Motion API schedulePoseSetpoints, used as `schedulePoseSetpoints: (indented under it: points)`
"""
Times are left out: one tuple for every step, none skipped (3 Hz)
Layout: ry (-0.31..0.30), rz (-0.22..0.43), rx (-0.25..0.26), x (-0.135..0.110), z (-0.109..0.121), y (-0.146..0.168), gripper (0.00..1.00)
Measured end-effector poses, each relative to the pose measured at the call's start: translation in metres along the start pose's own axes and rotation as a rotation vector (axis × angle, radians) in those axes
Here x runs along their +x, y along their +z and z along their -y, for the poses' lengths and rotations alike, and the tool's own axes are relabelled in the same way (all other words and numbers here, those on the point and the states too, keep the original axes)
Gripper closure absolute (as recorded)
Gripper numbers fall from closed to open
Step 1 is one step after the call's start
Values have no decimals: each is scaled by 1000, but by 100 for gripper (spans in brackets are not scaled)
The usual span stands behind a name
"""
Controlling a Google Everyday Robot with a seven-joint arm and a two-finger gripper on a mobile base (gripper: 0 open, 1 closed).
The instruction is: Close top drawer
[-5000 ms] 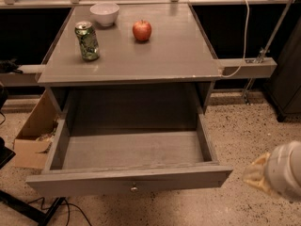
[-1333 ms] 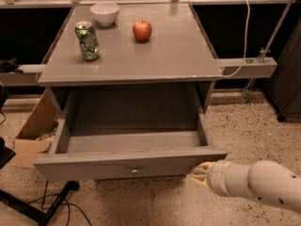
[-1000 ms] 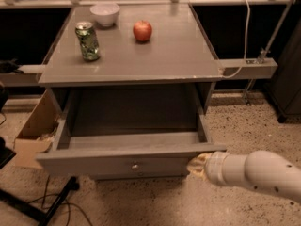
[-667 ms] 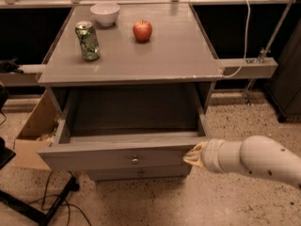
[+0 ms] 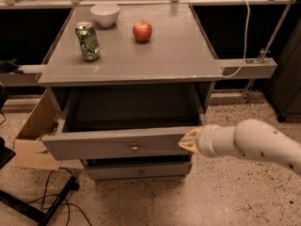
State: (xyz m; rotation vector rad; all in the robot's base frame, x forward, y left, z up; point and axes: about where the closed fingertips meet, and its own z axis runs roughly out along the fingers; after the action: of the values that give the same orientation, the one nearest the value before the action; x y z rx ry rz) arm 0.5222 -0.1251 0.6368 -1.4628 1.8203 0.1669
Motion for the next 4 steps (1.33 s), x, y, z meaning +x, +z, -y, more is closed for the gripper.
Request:
schedulePoseSetpoints:
  points:
    - [-16, 14, -3, -10, 13, 7, 100]
    - [-37, 37, 1, -27, 37, 17, 100]
    - [-53, 54, 3, -40, 54, 26, 100]
    - [-53, 54, 3, -40, 54, 26, 86]
